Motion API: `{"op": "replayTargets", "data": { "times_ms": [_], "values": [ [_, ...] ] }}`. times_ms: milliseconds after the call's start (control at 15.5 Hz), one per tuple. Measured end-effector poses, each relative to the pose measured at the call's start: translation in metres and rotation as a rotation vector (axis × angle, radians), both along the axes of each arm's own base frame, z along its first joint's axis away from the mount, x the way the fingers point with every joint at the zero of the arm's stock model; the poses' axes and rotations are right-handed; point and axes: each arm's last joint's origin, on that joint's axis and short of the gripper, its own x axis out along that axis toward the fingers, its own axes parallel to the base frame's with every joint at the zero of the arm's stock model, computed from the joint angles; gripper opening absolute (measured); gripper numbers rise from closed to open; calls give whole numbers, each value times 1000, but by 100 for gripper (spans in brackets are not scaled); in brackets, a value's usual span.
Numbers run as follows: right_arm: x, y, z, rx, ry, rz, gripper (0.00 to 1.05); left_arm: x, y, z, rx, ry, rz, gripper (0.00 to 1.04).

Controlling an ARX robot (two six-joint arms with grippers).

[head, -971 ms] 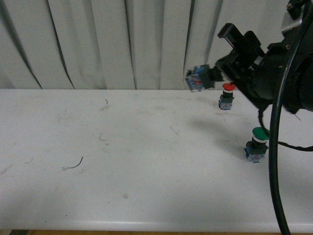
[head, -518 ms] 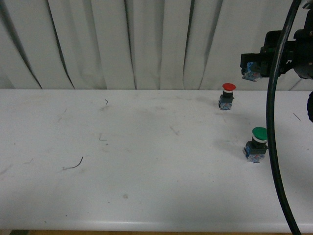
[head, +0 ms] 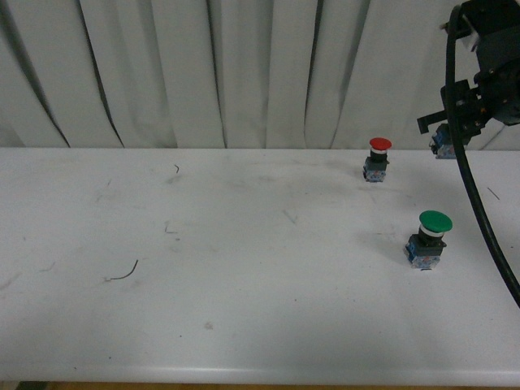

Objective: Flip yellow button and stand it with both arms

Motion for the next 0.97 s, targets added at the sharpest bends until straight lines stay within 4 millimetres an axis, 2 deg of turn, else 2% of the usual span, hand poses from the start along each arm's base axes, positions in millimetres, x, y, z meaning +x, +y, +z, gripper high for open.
{"op": "replayTargets", "data": {
  "times_ms": [259,712,841,971],
  "values": [
    [26,8,-21,-5,130,13,36,0,0,0,0,0,0,98],
    [42,25,-60,68,218,30,36,0,0,0,0,0,0,98],
    [46,25,-66,71,225,27,36,0,0,0,0,0,0,98],
    [50,24,-61,67,198,21,36,0,0,0,0,0,0,98]
  ]
}}
